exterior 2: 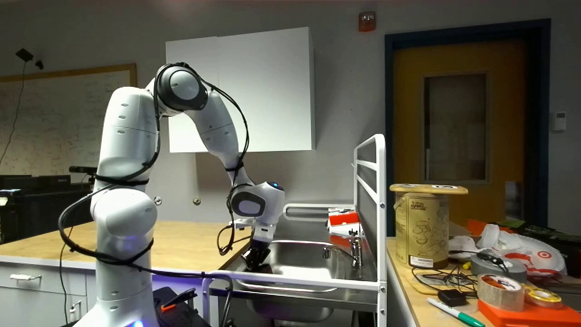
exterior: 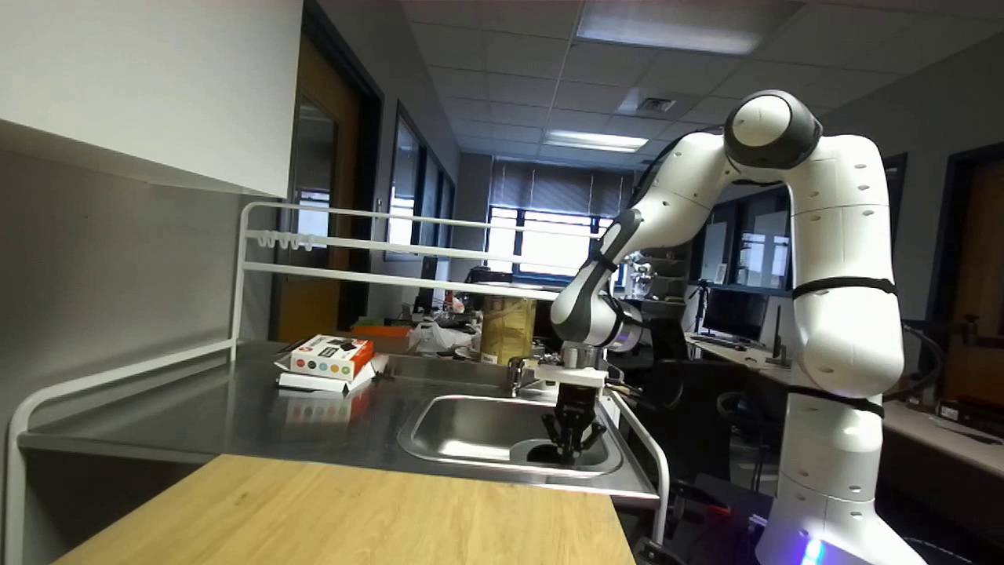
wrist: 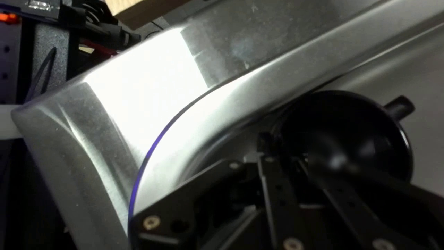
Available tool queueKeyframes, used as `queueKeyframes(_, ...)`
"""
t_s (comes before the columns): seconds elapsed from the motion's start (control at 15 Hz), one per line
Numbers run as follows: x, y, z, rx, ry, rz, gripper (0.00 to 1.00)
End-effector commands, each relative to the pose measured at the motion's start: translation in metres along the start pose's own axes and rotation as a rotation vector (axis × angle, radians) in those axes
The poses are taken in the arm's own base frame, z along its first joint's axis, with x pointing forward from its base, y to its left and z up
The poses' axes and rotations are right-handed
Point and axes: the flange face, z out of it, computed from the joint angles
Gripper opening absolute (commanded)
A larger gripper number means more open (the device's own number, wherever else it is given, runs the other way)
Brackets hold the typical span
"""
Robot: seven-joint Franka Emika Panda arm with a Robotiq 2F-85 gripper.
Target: Put the cup in the sink
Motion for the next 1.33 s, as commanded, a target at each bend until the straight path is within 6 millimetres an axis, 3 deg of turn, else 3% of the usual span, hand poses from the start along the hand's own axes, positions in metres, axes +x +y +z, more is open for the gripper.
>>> queueKeyframes(0.0, -0.024, -0.016, -0.014, -0.047, 0.016, -0.062, 0.06)
queueKeyframes(0.33, -0.047, -0.054, -0.037, 0.040, -0.029, -0.252, 0.06)
queueKeyframes(0.67, -0.062, -0.088, -0.045, 0.104, -0.096, -0.397, 0.06)
queueKeyframes(1.27, -0.050, -0.145, -0.040, 0.045, -0.307, -0.561, 0.06)
